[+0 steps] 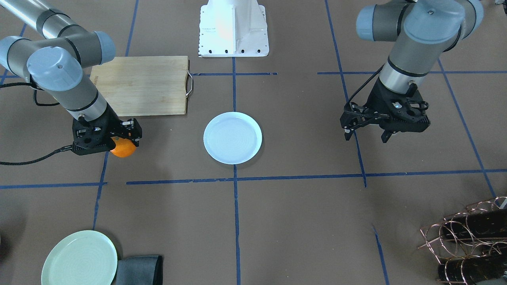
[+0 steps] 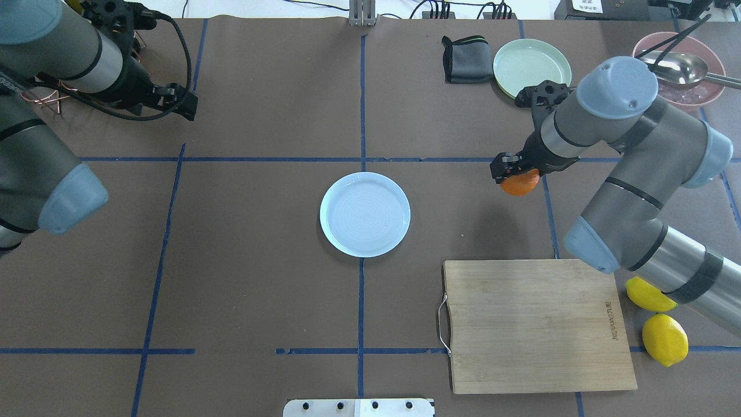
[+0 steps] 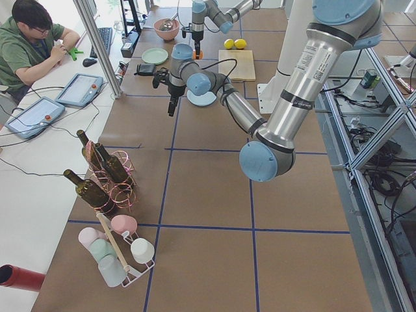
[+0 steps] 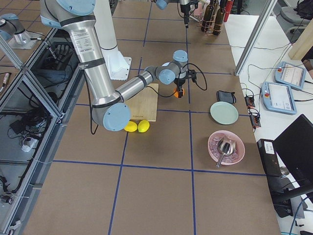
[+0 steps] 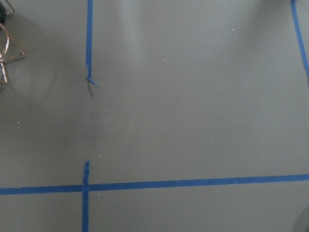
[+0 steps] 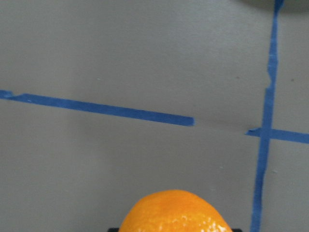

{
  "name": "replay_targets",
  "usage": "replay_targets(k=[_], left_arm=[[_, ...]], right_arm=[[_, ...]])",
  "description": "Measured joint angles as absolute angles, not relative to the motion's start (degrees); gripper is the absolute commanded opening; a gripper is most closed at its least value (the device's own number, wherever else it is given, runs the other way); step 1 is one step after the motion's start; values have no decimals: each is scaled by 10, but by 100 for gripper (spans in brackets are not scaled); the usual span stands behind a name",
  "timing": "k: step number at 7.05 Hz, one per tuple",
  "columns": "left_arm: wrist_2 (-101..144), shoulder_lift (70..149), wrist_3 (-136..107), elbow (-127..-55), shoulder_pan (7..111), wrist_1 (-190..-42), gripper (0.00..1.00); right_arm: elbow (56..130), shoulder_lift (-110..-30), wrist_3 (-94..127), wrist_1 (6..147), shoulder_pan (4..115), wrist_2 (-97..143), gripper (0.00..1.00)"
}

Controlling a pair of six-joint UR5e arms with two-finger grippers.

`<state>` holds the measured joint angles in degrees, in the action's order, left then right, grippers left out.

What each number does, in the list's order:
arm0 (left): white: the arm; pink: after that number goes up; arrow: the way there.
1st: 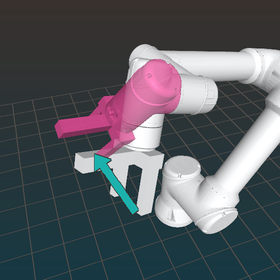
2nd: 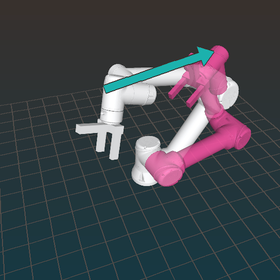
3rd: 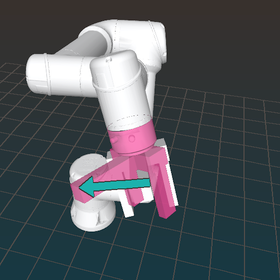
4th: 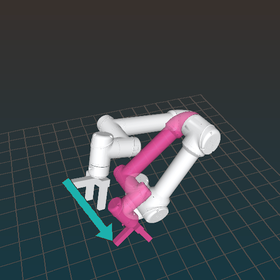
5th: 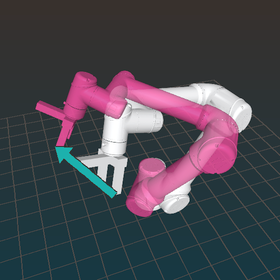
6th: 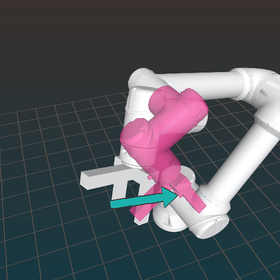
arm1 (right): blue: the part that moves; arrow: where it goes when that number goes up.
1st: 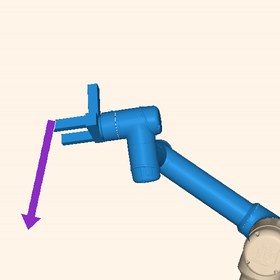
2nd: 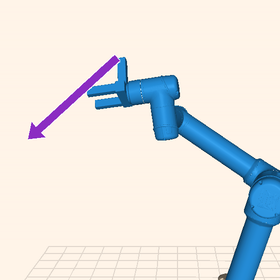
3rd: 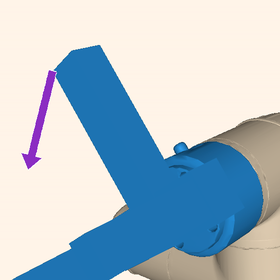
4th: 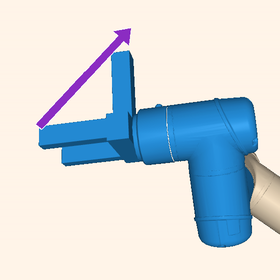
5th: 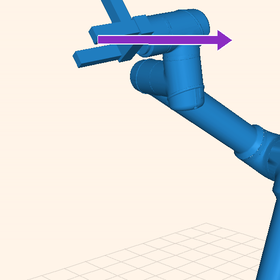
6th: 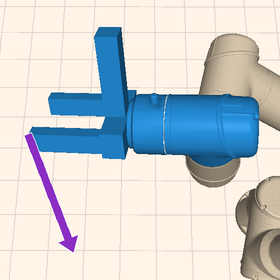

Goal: Pick orange to plate
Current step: 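Carry the orange with the right gripper and lower it onto the plate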

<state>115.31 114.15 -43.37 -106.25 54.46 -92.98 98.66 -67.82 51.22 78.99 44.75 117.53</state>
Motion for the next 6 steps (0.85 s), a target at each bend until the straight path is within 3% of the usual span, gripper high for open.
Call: replay_targets(k=[6], left_arm=[[1176, 987, -134, -1068, 648, -935, 100]], right_arm=[[868, -475, 619, 825, 317, 1070, 0]])
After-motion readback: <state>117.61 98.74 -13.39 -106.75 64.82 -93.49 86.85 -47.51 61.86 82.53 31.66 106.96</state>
